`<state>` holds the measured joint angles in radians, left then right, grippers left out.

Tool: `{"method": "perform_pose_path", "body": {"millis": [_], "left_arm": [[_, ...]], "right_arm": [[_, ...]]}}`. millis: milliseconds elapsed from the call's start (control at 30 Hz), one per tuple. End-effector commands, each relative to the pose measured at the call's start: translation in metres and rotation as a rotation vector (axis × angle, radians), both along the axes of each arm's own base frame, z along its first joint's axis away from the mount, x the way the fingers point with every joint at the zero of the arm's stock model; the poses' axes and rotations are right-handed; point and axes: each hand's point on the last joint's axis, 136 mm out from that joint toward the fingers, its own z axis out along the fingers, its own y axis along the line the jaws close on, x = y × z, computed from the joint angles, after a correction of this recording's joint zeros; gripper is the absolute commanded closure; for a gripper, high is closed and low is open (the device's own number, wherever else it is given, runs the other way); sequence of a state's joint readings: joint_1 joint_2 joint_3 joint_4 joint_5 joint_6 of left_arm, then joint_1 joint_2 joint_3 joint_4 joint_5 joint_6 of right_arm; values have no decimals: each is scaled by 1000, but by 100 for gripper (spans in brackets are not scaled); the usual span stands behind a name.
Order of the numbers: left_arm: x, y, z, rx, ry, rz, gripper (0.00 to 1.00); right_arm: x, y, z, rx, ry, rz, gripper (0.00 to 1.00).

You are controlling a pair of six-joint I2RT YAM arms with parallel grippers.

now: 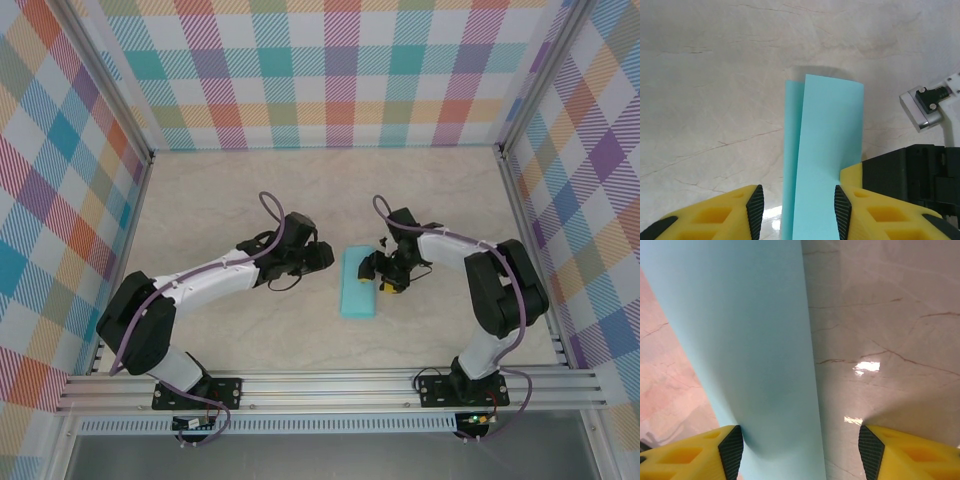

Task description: Fold a paper plane with a square sheet of paper (pick it up from the middle)

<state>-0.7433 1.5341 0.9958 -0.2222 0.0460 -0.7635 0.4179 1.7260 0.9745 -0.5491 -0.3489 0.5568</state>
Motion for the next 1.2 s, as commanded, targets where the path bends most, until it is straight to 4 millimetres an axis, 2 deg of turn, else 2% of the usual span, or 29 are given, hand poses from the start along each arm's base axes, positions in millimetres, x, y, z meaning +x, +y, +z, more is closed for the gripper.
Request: {"method": "perform_pose_path", "body": {"millis": [0, 533, 1167], "left_arm": [[-7, 7, 2, 23, -7, 8, 56], [-10, 7, -3, 32, 4, -9, 56], [-9, 3, -7, 26, 19, -14, 56]], "right_arm": [[-6, -11, -11, -125, 24, 44, 33], [-7, -16, -25, -219, 70, 59, 30], [-10, -32, -46, -334, 104, 43, 29]]}}
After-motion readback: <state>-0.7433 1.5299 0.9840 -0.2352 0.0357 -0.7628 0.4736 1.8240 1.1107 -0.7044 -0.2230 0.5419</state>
